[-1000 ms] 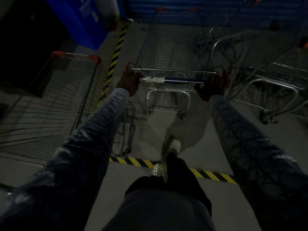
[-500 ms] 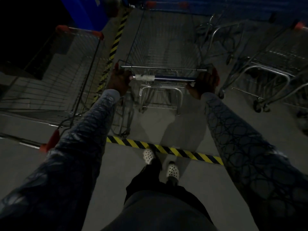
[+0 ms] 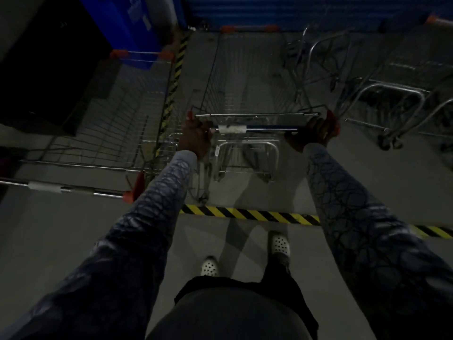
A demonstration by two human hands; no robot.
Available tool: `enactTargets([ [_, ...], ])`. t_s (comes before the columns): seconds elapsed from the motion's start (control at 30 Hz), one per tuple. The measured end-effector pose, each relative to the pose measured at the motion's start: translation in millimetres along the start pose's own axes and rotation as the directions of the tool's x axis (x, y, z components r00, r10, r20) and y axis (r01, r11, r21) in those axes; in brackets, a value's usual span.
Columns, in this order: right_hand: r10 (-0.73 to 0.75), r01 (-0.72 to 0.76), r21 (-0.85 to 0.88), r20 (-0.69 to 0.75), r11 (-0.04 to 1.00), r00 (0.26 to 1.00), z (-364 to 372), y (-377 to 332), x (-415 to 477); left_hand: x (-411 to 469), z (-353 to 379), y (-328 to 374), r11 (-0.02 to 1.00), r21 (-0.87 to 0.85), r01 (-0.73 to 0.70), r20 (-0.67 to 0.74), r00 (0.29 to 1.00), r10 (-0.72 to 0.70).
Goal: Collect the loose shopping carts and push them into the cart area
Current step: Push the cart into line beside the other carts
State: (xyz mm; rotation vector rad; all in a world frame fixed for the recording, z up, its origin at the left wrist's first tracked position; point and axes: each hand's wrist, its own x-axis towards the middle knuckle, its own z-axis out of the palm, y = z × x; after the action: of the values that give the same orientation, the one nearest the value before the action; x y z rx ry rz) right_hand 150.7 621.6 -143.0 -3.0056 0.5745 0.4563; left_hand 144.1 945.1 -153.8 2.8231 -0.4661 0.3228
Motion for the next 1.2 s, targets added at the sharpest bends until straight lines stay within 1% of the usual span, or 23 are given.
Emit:
enactTargets([
  [0.03, 0.017, -0.017, 0.013, 0.001, 1.0, 1.0, 2, -3, -8, -6, -1, -6, 1.0, -0.008, -0.011, -0.017, 1.0, 0.011],
  [0.1, 0.035, -0.034, 0.049, -0.015, 0.998, 0.999, 5, -9, -27, -21, -4, -19, 0.999, 0.038, 0.018, 0.006, 1.0, -0.018],
  [0.13, 0.038, -0.036, 0.068, -0.03, 0.997, 0.999, 9, -11, -34, -27, -4, -26, 1.0, 0.026, -0.009, 0.028, 1.0, 0.009],
  [0.2, 0.047, -0.041, 0.099, -0.056, 0.994, 0.997, 16, -13, -48, -40, -2, -38, 0.995, -0.003, -0.099, 0.018, 0.995, 0.099],
  [0.27, 0.051, -0.044, 0.111, -0.063, 0.993, 0.997, 21, -14, -58, -51, -3, -42, 0.992, -0.008, -0.124, -0.073, 0.99, 0.123],
  [0.3, 0.049, -0.042, 0.112, -0.068, 0.993, 0.996, 26, -14, -60, -57, -4, -40, 0.993, -0.02, -0.12, -0.107, 0.987, 0.117],
  [0.43, 0.062, -0.052, 0.099, -0.106, 0.994, 0.992, 44, -11, -63, -76, 7, -40, 0.998, -0.041, -0.048, -0.068, 0.997, 0.045],
  [0.53, 0.099, -0.095, 0.059, -0.073, 0.994, 0.992, 45, -12, -73, -85, 10, -40, 0.999, -0.032, -0.041, -0.051, 0.998, 0.04],
  [0.6, 0.107, -0.105, 0.066, -0.029, 0.992, 0.994, 43, -17, -86, -92, 12, -41, 0.998, -0.047, -0.05, -0.075, 0.996, 0.046],
  [0.63, 0.082, -0.08, 0.068, -0.03, 0.994, 0.996, 46, -21, -92, -96, 14, -41, 0.997, -0.062, -0.056, -0.093, 0.994, 0.05],
  [0.7, 0.016, -0.009, 0.081, -0.079, 0.997, 0.997, 54, -30, -107, -106, 15, -38, 0.996, -0.077, -0.035, -0.122, 0.992, 0.025],
  [0.8, -0.003, 0.023, 0.155, -0.127, 0.988, 0.992, 62, -37, -124, -123, 11, -28, 0.996, -0.084, 0.04, -0.166, 0.985, -0.053],
  [0.93, -0.003, 0.022, 0.16, -0.116, 0.987, 0.993, 67, -30, -132, -142, 5, -19, 0.998, -0.055, 0.025, -0.218, 0.975, -0.036],
  [1.07, 0.007, 0.019, 0.172, -0.15, 0.985, 0.989, 72, -24, -141, -156, 6, -17, 1.0, -0.008, 0.03, -0.167, 0.985, -0.03],
  [1.2, 0.037, -0.004, 0.179, -0.178, 0.984, 0.983, 78, -23, -149, -168, -1, -13, 0.999, 0.049, 0.002, -0.157, 0.988, 0.006],
])
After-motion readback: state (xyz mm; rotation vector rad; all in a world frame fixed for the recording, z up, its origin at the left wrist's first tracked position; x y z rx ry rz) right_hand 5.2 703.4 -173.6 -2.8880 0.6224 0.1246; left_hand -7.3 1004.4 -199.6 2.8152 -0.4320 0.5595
